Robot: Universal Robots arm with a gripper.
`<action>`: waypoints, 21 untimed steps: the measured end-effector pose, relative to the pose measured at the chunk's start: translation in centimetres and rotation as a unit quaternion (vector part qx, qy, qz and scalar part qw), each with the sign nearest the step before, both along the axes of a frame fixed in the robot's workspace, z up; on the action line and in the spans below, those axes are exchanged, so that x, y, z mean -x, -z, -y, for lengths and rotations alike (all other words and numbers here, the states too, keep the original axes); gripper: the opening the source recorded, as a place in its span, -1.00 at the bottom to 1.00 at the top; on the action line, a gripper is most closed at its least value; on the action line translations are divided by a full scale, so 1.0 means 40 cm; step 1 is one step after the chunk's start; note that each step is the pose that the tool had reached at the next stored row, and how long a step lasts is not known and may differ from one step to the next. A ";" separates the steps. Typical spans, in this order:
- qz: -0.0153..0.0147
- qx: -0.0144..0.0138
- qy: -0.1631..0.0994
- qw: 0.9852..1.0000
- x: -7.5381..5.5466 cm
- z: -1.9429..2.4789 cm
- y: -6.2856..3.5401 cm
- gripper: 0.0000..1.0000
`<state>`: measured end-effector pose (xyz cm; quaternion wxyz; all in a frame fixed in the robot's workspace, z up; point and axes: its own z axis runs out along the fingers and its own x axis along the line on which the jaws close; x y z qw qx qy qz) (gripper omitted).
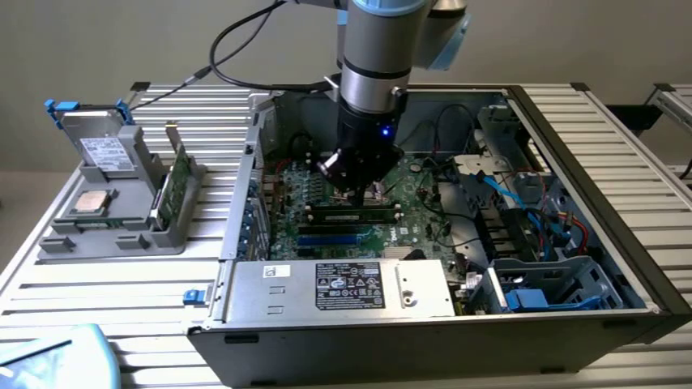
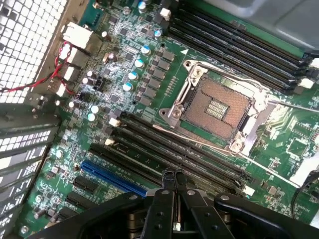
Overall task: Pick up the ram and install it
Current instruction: 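Press down the ram until it locks into place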
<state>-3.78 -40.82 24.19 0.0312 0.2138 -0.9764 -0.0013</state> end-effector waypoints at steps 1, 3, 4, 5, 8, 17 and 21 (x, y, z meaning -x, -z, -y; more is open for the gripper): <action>0.000 0.000 0.008 1.000 0.000 0.000 0.000 -0.79; 0.001 0.001 0.022 1.000 0.000 0.000 0.001 -0.79; 0.001 0.001 0.029 1.000 0.000 0.000 0.001 -0.79; 0.001 0.002 0.036 0.999 0.000 0.000 0.001 -0.79; 0.002 0.003 0.056 0.998 0.000 0.000 0.002 -0.79; 0.006 0.009 0.116 0.993 0.000 0.000 0.005 -0.79; 0.009 0.012 0.142 0.990 0.000 0.000 0.007 -0.79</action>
